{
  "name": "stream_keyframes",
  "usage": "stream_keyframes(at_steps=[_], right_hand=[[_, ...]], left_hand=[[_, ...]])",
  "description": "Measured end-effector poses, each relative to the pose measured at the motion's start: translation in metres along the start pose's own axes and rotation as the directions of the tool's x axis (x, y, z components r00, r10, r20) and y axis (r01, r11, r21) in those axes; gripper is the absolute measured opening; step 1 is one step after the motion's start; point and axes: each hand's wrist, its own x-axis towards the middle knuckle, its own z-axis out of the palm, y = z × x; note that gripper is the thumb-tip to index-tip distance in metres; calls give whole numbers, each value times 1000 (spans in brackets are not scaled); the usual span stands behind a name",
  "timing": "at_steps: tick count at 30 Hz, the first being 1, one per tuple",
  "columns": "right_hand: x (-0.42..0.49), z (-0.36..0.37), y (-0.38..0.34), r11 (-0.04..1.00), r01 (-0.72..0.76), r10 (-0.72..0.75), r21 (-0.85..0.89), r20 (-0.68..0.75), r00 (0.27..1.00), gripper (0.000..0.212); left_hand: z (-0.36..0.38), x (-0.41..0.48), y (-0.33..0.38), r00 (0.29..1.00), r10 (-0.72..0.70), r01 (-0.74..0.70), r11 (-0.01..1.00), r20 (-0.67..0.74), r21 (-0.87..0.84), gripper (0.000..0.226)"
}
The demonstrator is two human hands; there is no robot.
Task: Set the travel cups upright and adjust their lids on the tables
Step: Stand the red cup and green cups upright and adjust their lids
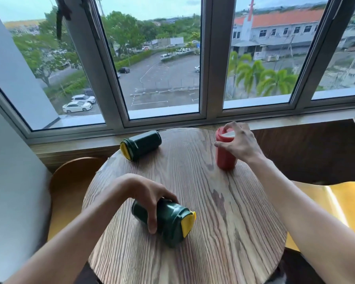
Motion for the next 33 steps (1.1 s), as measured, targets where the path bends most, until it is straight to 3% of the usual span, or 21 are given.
stream_keyframes(at_steps=[4, 8, 16, 19, 26, 29, 33], right_hand=[[-1, 4, 4, 1000, 6, -5, 15, -24, 1000, 51], [2, 5, 6, 1000, 16, -15, 16, -38, 999, 54], [3, 7, 8, 1000, 19, -18, 21, -54, 998, 54], [3, 7, 9, 1000, 19, -18, 24, -57, 998, 53], [3, 10, 11, 999, 38, -36, 27, -86, 996, 53], [4, 10, 12, 999, 37, -34, 23, -103, 994, 52], [4, 12, 13, 999, 32, -30, 18, -111, 993, 55]], left_hand=[[-5, 3, -9, 984, 77, -106, 978, -159, -182, 83], [-15, 8, -16, 906, 137, -300, 874, -399, -382, 71], [-40, 41, -24, 721, 35, -527, 677, -692, -514, 88], [-45, 51, -22, 704, 49, -579, 617, -708, -533, 89], [-62, 71, -32, 764, 36, -573, 499, -644, -651, 70], [-63, 75, -35, 769, 17, -572, 463, -639, -677, 71], [-57, 75, -38, 769, 40, -561, 522, -638, -643, 77]])
